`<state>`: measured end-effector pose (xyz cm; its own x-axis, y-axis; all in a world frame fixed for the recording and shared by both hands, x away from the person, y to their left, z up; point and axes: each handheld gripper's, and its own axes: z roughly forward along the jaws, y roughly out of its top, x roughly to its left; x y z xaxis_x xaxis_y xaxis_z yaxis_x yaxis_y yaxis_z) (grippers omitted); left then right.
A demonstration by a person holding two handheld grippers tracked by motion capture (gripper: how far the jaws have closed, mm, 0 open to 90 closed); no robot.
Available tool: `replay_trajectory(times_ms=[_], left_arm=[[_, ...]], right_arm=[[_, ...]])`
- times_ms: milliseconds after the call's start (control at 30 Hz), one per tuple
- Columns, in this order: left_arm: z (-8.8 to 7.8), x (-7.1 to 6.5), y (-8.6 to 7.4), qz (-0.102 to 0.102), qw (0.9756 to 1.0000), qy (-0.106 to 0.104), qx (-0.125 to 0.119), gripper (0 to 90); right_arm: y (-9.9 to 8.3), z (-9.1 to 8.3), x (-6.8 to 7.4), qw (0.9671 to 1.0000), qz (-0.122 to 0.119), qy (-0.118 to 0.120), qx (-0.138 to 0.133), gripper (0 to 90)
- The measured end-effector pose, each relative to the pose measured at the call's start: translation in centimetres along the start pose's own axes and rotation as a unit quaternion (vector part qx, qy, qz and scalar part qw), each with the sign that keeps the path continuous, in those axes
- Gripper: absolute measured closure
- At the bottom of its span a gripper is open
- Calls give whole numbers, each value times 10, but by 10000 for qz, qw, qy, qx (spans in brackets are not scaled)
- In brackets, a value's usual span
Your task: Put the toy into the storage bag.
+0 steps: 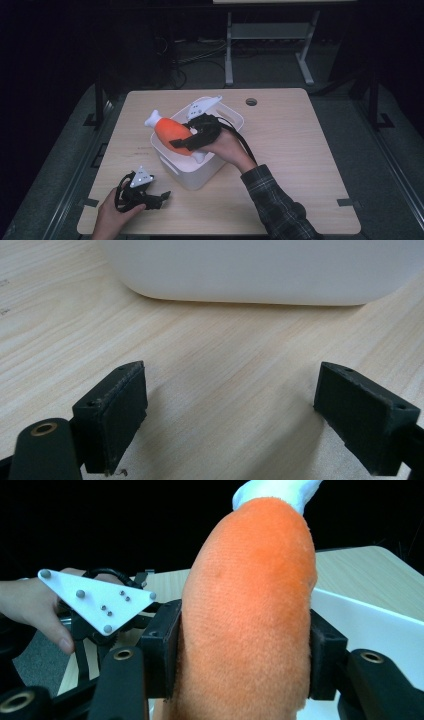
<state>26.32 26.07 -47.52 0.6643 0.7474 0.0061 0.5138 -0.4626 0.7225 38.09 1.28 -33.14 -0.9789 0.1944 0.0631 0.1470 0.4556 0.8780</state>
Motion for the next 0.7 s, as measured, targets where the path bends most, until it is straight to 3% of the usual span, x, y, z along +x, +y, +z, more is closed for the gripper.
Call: replay_trajectory(times_ms=[700], left_arm=[[0, 0, 0, -3, 10000, 1, -5, 128]], right_arm=[[0, 0, -2, 9998, 145, 160, -39, 354]])
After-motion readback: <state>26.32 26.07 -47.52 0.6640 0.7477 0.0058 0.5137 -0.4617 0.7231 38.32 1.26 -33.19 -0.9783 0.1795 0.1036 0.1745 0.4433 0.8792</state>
